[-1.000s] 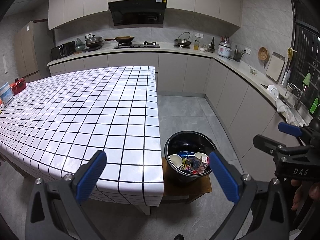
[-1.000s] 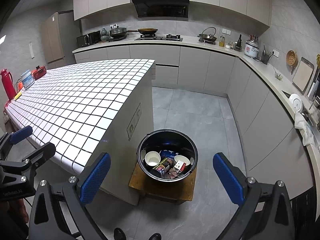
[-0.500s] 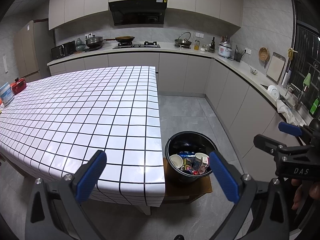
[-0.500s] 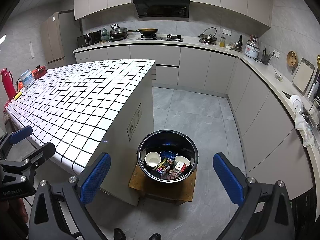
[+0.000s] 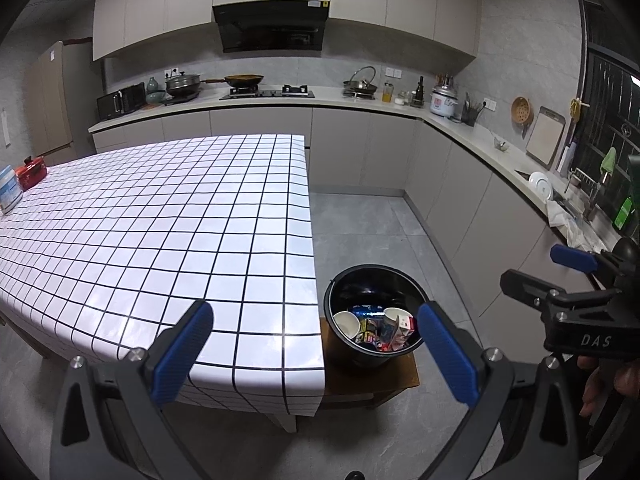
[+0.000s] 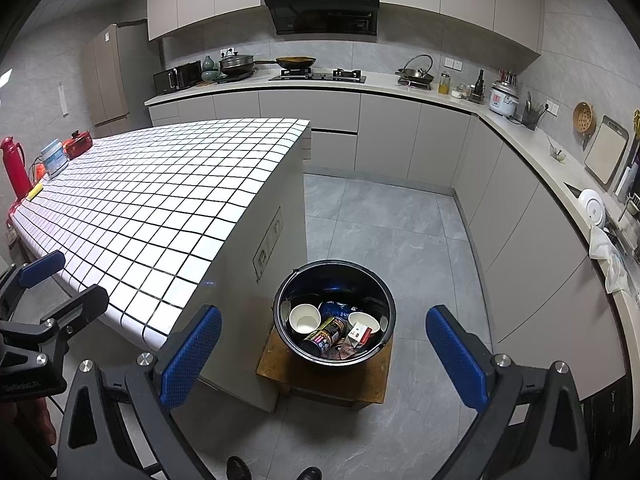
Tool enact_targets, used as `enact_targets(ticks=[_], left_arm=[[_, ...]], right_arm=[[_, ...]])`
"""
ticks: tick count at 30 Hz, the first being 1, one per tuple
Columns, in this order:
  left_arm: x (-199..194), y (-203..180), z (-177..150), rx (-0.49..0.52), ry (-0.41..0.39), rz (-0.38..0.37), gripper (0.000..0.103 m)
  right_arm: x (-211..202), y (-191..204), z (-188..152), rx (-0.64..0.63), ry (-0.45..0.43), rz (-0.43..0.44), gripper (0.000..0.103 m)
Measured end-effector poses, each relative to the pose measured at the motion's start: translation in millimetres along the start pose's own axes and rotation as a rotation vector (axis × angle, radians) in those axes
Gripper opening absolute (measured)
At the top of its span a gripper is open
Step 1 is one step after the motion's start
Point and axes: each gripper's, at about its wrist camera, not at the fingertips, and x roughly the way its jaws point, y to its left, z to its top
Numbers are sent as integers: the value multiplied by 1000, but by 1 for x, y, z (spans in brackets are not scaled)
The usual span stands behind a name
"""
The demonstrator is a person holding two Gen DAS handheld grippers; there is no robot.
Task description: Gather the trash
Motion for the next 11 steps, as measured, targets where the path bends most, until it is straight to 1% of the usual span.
enact_targets(ticks=[3, 6, 9, 11], left_arm=[[2, 1, 0, 0, -1, -5, 103], [3, 3, 0, -4, -1, -33, 102], [4, 3, 0, -4, -2, -43, 103], [6, 2, 0, -13, 11, -45, 103]], right_arm=[[1, -1, 0, 1, 1, -2, 103], [2, -3, 1, 4, 2, -4, 103], [3, -3, 1, 4, 1, -6, 103], [4, -4, 1, 5, 4, -6, 103]])
